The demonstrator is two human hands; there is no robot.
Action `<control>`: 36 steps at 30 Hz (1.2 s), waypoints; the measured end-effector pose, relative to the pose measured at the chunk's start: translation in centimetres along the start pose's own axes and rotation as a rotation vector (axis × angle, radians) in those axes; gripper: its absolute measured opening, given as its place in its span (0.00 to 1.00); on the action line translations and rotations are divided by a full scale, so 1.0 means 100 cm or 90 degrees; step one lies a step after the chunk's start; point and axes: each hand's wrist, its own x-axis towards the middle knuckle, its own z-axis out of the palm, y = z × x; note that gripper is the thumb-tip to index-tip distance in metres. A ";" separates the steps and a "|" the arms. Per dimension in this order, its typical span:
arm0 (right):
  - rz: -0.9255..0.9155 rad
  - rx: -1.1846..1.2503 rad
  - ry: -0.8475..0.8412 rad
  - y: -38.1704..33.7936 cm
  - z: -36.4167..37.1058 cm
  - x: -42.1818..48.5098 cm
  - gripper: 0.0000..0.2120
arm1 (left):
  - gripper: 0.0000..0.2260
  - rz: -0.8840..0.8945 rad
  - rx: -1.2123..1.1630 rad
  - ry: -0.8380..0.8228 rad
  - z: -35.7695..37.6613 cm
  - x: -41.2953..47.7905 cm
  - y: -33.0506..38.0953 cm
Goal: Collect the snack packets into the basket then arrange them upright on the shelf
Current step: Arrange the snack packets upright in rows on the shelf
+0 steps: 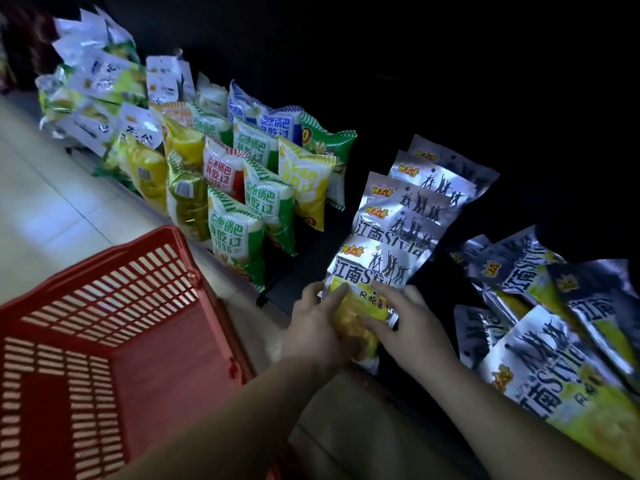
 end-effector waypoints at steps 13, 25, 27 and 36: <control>0.019 -0.041 0.047 -0.012 -0.025 0.019 0.24 | 0.42 0.050 0.110 0.022 0.007 0.011 -0.017; 0.122 0.087 -0.015 -0.028 -0.054 0.009 0.24 | 0.39 0.017 0.027 0.033 0.002 0.004 -0.016; 0.136 0.124 -0.018 -0.032 -0.060 0.003 0.25 | 0.39 0.006 0.036 0.010 0.004 0.001 -0.019; 0.151 0.135 -0.094 -0.032 -0.050 -0.005 0.23 | 0.39 0.029 -0.020 0.022 0.001 -0.001 -0.006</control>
